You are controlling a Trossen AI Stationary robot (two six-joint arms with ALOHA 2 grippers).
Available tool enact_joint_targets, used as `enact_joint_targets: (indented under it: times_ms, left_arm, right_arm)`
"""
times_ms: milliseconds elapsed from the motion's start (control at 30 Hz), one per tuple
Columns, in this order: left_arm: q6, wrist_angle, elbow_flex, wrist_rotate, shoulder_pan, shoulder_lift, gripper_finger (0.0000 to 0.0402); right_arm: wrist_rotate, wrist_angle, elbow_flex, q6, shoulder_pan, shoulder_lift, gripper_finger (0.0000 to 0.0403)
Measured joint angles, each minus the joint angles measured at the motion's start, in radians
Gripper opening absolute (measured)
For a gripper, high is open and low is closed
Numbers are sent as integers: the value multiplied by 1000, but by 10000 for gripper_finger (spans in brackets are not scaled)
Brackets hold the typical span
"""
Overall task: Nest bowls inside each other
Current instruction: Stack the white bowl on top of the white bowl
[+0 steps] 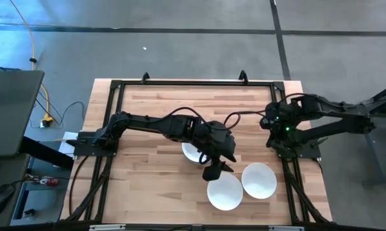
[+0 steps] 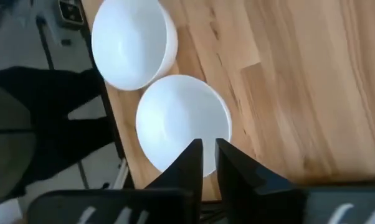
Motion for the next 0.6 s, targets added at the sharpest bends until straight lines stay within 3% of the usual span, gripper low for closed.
enact_joint_targets:
  times_ms: [400,600]
  left_arm:
    - [-1,1,0,0,-3,0,177]
    - [-2,1,0,-3,-9,0,177]
  right_arm:
    - [-107,-5,-81,-40,33,3,45]
    - [-130,29,-217,-63,81,3,90]
